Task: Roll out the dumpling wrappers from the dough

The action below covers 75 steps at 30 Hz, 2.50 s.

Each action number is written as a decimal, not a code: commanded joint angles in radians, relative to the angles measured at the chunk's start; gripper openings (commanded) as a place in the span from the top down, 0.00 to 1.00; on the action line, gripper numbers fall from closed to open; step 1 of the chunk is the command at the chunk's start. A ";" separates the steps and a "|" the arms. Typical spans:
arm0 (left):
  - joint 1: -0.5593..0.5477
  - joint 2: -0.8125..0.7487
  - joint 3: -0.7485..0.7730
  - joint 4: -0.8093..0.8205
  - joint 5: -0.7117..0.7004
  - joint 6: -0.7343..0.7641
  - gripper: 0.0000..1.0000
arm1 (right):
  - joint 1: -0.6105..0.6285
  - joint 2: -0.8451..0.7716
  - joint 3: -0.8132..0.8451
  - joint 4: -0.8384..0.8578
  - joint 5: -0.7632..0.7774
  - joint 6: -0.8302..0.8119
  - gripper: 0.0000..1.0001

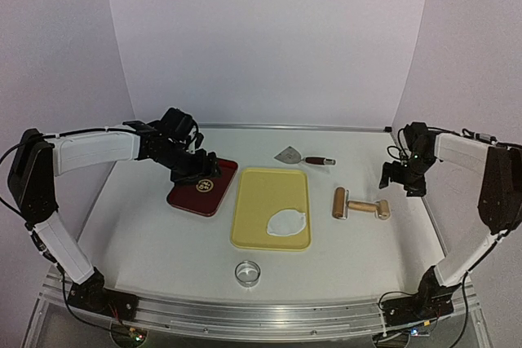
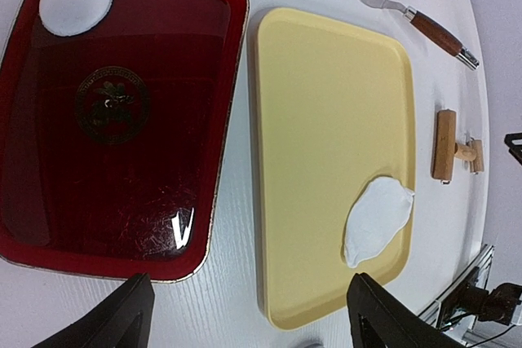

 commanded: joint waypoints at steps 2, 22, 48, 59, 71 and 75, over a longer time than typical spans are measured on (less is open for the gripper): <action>0.005 -0.062 0.016 -0.013 0.008 0.034 0.17 | 0.004 -0.141 0.024 0.022 -0.193 0.022 0.02; -0.344 -0.233 -0.271 -0.001 0.249 0.013 0.26 | 0.594 -0.122 0.046 0.094 -0.189 0.380 0.17; -0.571 0.195 0.085 -0.257 -0.119 -0.251 0.74 | 0.594 -0.316 -0.051 0.097 -0.205 0.164 0.15; -0.628 0.281 0.141 -0.341 -0.107 -0.279 0.74 | 0.594 -0.308 -0.032 0.097 -0.236 0.103 0.14; -0.644 0.284 0.261 -0.403 -0.176 -0.386 1.00 | 0.594 -0.329 -0.030 0.085 -0.246 0.093 0.14; -0.638 0.324 0.425 -0.402 -0.194 -0.428 1.00 | 0.594 -0.351 -0.033 0.057 -0.216 0.093 0.14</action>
